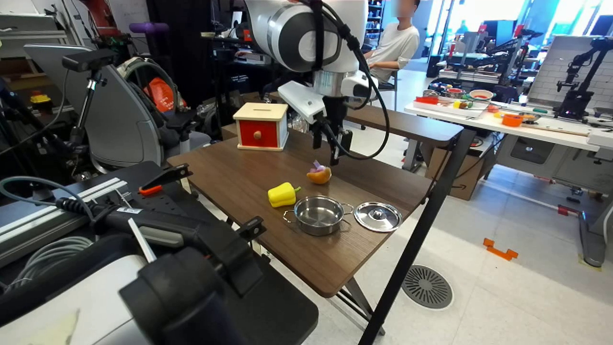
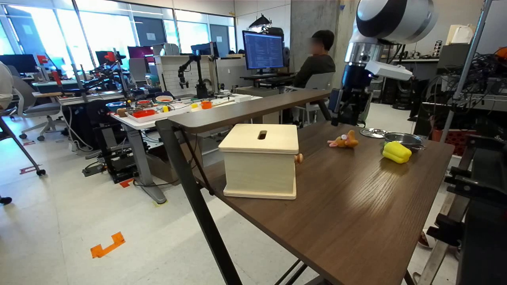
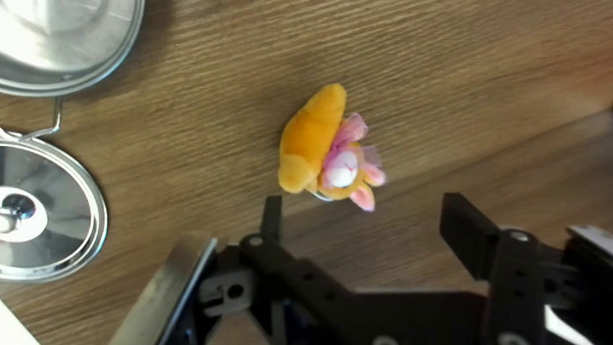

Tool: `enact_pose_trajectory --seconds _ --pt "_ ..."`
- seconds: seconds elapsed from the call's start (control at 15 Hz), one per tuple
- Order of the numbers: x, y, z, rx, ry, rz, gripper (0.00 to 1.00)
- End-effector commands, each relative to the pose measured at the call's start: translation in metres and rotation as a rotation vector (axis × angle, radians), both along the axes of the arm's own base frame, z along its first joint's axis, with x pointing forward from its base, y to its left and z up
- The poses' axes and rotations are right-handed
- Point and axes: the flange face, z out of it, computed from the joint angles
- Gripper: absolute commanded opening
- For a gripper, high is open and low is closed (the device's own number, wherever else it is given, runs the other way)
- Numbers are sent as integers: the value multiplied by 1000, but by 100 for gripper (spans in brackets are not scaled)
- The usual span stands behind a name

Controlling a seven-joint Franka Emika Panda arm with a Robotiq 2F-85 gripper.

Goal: Remove the plush toy from the silver pot and put it on the table

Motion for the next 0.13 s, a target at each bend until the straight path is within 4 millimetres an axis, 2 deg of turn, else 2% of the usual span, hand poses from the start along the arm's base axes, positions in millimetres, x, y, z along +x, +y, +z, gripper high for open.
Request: enact_pose_trajectory --seconds 0.0,0.07 --pt "0 4 10 3 -9 7 91" --pt "-2 8 19 6 -15 14 98"
